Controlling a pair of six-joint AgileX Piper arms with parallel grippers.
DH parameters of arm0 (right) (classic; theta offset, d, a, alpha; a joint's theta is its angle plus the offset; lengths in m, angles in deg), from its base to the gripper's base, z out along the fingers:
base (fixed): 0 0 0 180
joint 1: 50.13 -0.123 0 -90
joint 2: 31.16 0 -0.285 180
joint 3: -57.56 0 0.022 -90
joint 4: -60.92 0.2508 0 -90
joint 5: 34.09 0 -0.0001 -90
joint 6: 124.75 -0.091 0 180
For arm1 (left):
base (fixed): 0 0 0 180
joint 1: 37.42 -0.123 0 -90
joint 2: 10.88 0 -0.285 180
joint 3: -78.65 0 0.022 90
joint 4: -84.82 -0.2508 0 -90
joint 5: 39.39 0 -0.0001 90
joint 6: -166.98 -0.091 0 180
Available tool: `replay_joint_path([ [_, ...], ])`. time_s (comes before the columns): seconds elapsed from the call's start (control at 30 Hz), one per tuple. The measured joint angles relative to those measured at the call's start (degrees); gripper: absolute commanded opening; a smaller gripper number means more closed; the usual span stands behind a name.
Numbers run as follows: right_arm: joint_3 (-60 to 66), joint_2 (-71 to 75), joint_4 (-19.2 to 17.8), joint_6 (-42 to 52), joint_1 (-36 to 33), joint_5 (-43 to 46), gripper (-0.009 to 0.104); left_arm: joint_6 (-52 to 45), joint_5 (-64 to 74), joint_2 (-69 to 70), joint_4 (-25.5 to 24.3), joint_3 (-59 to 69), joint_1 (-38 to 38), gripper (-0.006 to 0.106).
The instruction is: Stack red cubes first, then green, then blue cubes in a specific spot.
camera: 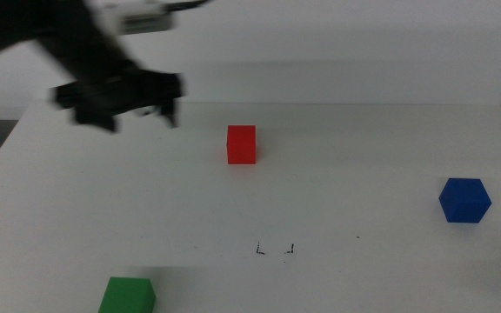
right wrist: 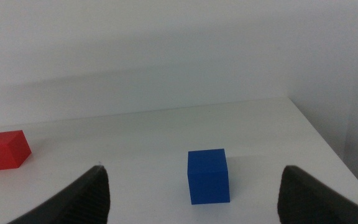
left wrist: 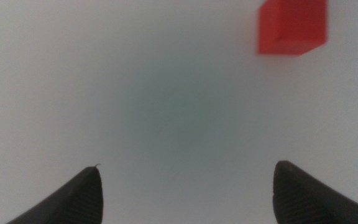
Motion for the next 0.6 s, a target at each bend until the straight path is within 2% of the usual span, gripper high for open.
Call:
replay_joint_path([
  [0.27, 0.0, 0.0, 0.0, 0.0, 0.0, 0.0, 0.093, 2.81, 2.26, -19.93, 0.0, -21.5, 6.47, 0.094],
  [0.6, 0.0, 0.0, 0.0, 0.0, 0.0, 0.0, 0.093, 3.2, 1.61, -34.24, 0.0, -36.52, 6.84, 0.092],
])
